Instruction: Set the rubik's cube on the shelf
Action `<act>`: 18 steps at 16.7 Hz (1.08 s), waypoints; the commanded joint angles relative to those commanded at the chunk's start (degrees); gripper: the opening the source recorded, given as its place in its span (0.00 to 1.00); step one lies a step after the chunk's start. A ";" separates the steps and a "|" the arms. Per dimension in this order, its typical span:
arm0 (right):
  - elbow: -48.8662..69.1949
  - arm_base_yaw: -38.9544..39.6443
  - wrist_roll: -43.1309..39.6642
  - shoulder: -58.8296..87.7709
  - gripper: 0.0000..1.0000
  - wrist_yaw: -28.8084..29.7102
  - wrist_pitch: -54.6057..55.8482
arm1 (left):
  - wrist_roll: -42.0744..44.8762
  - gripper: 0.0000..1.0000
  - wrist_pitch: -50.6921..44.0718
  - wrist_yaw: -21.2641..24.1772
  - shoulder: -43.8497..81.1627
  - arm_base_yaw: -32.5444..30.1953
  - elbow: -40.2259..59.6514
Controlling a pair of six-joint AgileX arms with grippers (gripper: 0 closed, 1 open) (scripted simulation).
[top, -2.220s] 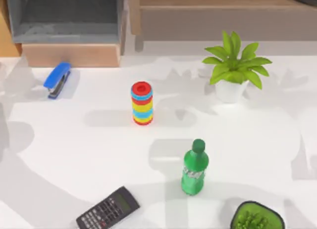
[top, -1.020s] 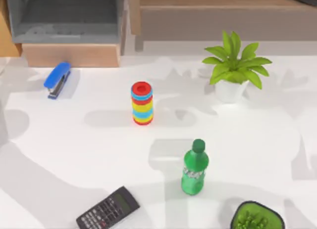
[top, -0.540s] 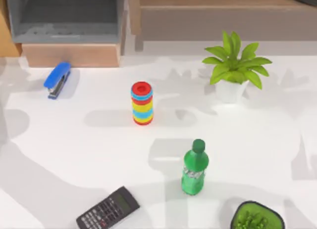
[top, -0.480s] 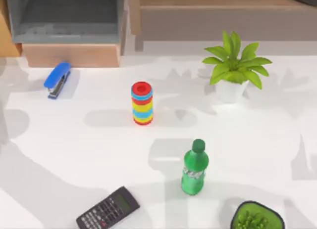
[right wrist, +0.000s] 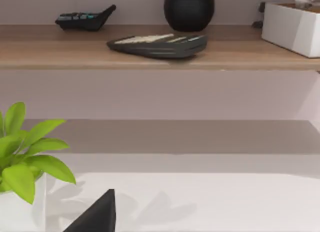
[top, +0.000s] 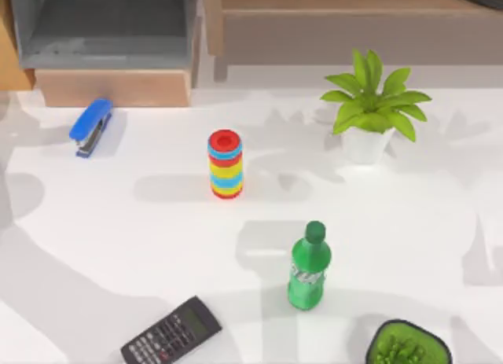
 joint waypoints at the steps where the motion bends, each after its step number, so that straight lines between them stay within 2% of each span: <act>1: 0.00 0.00 0.00 0.00 1.00 0.00 0.00 | 0.00 0.00 0.00 0.00 0.00 0.00 0.00; 5: 0.00 0.00 0.00 0.00 1.00 0.00 0.00 | -0.26 0.00 0.16 0.23 -0.16 0.59 -1.06; 12: 0.00 0.00 0.00 0.00 1.00 0.00 0.00 | -0.11 0.00 7.30 3.68 -6.28 3.96 -15.08; 18: 0.00 0.00 0.00 0.00 1.00 0.00 0.00 | -0.08 0.00 7.87 3.90 -6.54 4.21 -15.90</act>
